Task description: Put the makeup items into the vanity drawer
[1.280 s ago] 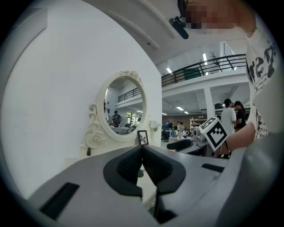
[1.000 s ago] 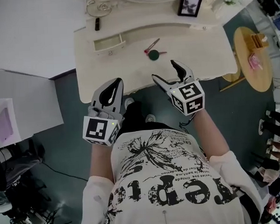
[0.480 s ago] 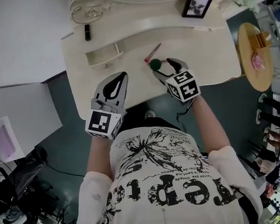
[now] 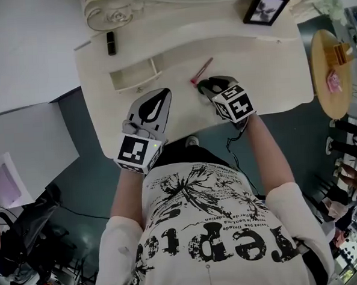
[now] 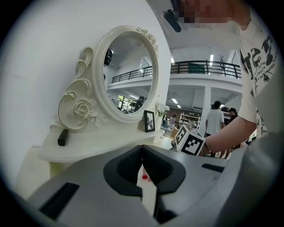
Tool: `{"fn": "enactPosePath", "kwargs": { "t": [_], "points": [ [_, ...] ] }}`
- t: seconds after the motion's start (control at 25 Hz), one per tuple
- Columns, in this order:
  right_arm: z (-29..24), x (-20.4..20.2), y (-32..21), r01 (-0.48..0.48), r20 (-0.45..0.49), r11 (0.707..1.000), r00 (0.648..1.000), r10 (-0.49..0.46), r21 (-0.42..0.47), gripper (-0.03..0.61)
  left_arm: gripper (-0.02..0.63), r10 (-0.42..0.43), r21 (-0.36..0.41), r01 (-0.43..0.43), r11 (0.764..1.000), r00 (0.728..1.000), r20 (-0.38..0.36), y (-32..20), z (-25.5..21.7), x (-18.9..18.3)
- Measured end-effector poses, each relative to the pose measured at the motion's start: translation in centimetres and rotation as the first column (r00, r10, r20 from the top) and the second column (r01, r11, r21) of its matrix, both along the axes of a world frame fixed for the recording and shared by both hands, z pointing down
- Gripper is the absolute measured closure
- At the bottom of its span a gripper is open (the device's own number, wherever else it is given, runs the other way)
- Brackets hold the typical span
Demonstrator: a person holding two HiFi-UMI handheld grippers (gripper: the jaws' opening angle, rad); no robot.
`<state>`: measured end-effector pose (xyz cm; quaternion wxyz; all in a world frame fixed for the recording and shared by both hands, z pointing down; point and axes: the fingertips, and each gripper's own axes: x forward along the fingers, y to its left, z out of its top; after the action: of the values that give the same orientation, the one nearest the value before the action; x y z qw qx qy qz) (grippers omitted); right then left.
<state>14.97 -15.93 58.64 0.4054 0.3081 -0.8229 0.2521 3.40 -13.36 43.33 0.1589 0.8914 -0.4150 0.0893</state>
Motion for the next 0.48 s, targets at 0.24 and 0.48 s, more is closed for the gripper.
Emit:
{"fn": "enactPosePath", "kwargs": {
  "t": [0.24,0.48],
  "points": [
    [-0.3,0.4,-0.5,-0.007,-0.018,1.000,1.000,0.007,0.009,0.526,0.600,0.009,0.008,-0.009,1.000,1.000,0.006,-0.4,-0.1,0.0],
    [-2.9,-0.4,-0.2,-0.004,0.065,1.000,0.998,0.005,-0.015,0.540,0.600,-0.005,0.037,0.005,0.999,1.000,0.002,-0.2,-1.4,-0.6]
  ]
}}
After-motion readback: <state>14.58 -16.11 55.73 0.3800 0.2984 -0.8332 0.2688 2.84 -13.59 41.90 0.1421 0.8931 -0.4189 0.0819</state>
